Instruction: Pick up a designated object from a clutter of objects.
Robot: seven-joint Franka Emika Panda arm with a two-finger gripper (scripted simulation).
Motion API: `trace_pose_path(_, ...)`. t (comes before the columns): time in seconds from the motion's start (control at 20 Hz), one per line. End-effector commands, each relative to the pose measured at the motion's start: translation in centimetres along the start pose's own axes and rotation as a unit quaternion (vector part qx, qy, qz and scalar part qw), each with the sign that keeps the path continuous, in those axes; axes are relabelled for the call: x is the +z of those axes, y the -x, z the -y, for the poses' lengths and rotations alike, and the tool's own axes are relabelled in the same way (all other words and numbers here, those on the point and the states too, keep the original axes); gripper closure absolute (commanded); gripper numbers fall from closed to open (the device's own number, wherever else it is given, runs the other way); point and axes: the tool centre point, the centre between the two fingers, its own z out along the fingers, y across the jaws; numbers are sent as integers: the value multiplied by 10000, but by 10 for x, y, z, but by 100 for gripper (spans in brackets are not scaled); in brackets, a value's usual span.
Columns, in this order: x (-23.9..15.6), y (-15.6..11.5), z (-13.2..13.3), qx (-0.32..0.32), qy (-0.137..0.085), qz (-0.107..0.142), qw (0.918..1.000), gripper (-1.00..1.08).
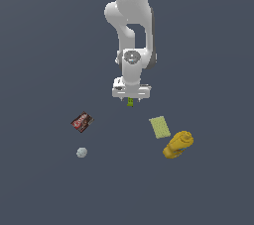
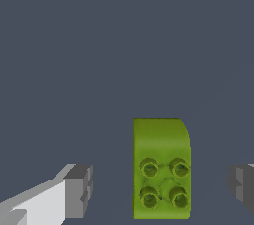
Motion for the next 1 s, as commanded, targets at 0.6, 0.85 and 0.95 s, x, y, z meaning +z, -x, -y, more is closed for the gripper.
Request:
trace_pose_path(0.6, 10, -1, 0, 0, 0, -5, 10000, 108)
trace_pose_path(0.85, 10, -1, 0, 0, 0, -5, 10000, 108)
trace_pose_path(0.95, 9, -1, 0, 0, 0, -5, 10000, 108)
